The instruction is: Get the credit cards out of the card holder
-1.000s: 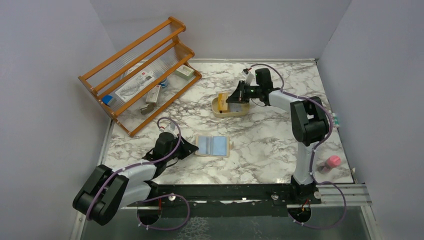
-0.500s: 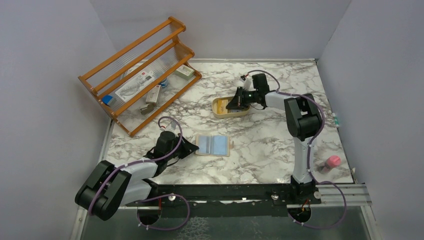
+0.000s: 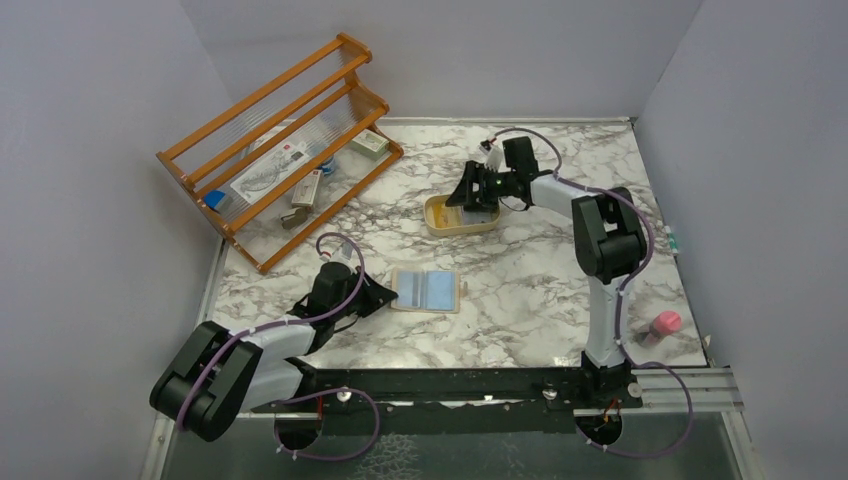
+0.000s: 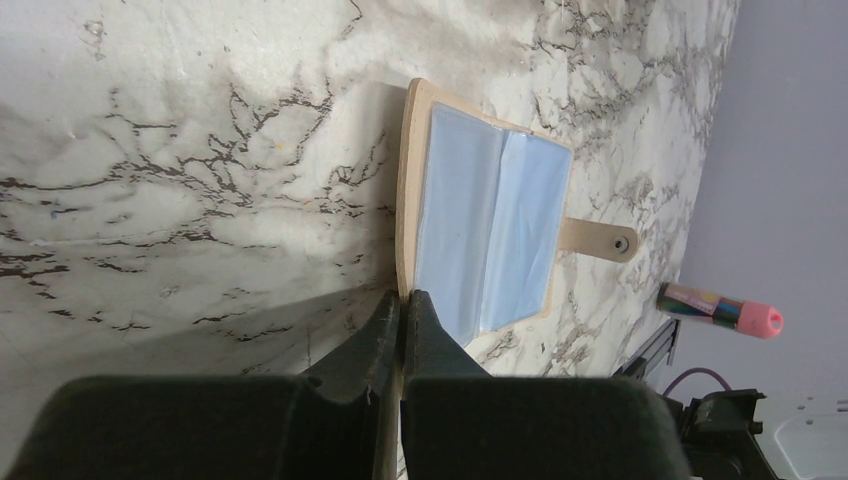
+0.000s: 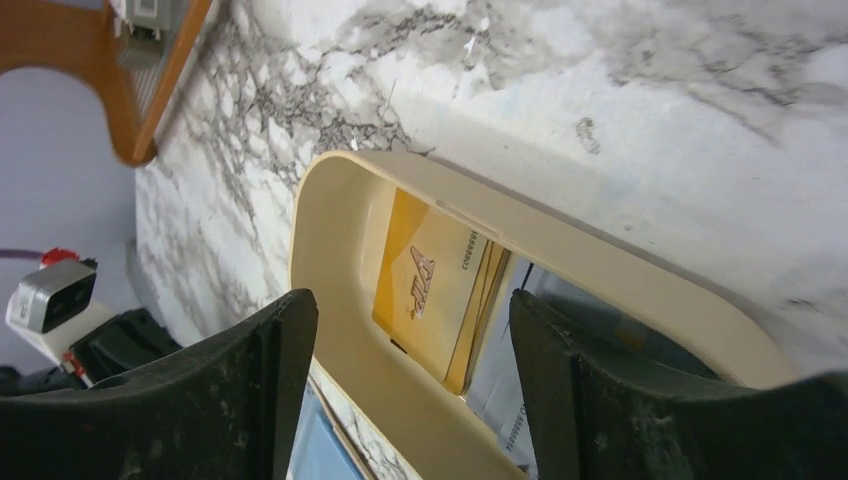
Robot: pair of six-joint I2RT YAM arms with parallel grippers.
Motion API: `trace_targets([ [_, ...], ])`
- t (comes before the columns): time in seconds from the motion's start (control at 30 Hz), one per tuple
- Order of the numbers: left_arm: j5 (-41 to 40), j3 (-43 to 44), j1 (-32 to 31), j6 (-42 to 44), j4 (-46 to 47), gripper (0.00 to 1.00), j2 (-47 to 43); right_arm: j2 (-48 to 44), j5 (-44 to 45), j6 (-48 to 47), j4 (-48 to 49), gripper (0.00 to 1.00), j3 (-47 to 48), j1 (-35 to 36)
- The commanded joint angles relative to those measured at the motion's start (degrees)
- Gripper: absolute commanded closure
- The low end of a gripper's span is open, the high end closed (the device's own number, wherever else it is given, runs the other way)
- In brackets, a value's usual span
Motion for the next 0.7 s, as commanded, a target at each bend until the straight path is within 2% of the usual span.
trace_targets([
  [0.0, -2.6, 1.0, 0.0, 1.3, -0.8, 1.0, -1.0, -8.1, 9.4, -3.4, -3.5, 0.24, 2.7, 0.1],
  [0.1, -2.7, 0.9, -0.2, 1.3, -0.9, 1.0, -1.9, -12.3, 16.3, -6.0, -7.6, 0.22, 5.8, 1.9],
  [0.2, -3.8, 0.9, -0.8, 1.4, -1.1, 1.0, -2.3, -13.1, 27.7, -11.4, -15.9, 0.22, 9.2, 8.2],
  [0.27, -4.7, 1.0, -1.3, 1.4, -1.1, 1.0, -1.8, -12.8, 31.8, -12.3, -18.7, 0.22, 8.5, 12.7],
  [0.47, -5.8, 1.4, -1.6, 1.8, -1.3, 1.0, -1.5, -10.8, 33.4, -6.3, -18.0, 0.22, 1.3, 24.9],
  [0.5, -5.7, 1.3, -1.6, 2.1, -1.8, 1.0, -1.9, -8.5, 35.8, -5.3, -20.4, 0.22, 3.2, 30.5],
  [0.67, -5.9, 1.0, -1.7, 1.9, -2.4, 1.0, -2.6, -6.6, 37.7, -3.9, -22.3, 0.22, 5.1, 33.4],
])
